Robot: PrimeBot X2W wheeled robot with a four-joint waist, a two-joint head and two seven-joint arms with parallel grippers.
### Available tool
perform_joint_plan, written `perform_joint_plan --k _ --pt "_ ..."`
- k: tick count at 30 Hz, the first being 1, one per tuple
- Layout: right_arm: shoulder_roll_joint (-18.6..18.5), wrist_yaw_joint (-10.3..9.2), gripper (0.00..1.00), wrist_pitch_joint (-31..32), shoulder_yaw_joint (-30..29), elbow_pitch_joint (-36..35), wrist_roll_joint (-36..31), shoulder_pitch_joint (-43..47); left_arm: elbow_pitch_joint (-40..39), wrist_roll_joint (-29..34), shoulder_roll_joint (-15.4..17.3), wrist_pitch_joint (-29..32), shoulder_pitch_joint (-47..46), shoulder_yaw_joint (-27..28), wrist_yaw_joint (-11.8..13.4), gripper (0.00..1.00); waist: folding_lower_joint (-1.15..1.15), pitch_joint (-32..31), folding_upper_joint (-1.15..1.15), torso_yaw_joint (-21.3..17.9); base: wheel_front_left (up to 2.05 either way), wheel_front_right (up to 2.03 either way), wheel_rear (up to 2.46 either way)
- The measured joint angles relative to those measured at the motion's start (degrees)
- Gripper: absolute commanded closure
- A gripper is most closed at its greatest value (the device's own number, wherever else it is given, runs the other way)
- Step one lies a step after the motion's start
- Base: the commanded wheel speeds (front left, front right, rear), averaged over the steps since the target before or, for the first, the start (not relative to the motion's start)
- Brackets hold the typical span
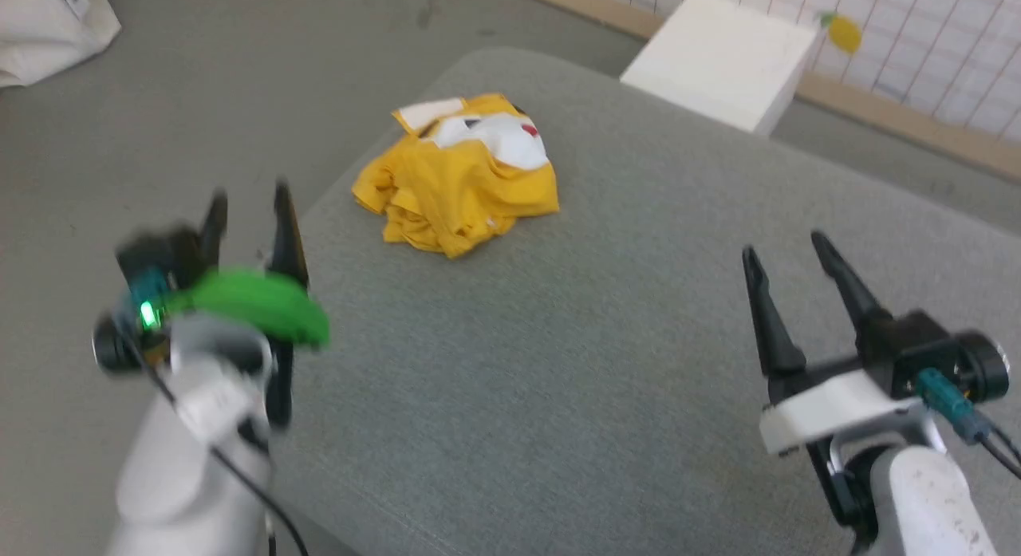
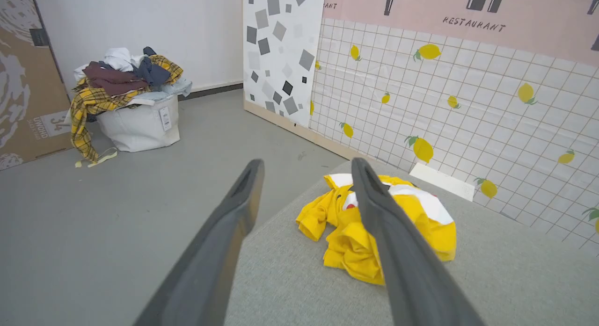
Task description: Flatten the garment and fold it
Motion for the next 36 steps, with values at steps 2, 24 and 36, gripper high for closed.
perform_joint_plan --k 2,24,36 --pt "0.0 0.00 0.00 0.6 0.5 -0.9 -0.8 -1.5 2.4 -1.0 0.4 2.0 -5.2 0.1 -1.5 0.00 0.00 1.9 0.00 -0.5 0.00 0.00 0.00" --pt "-0.1 -0.01 0.00 -2.0 3.0 -0.4 -2.9 -14.8 22.3 -13.7 11.4 42.4 -28.4 3.4 -4.6 0.00 0.01 26.4 0.00 -17.7 0.00 0.00 0.00" --pt "-0.1 -0.01 0.00 -5.6 1.5 5.2 0.1 -13.3 14.3 -11.2 19.7 38.9 -17.3 5.4 -1.9 1.00 0.00 26.6 0.01 -26.2 0.00 0.00 0.00"
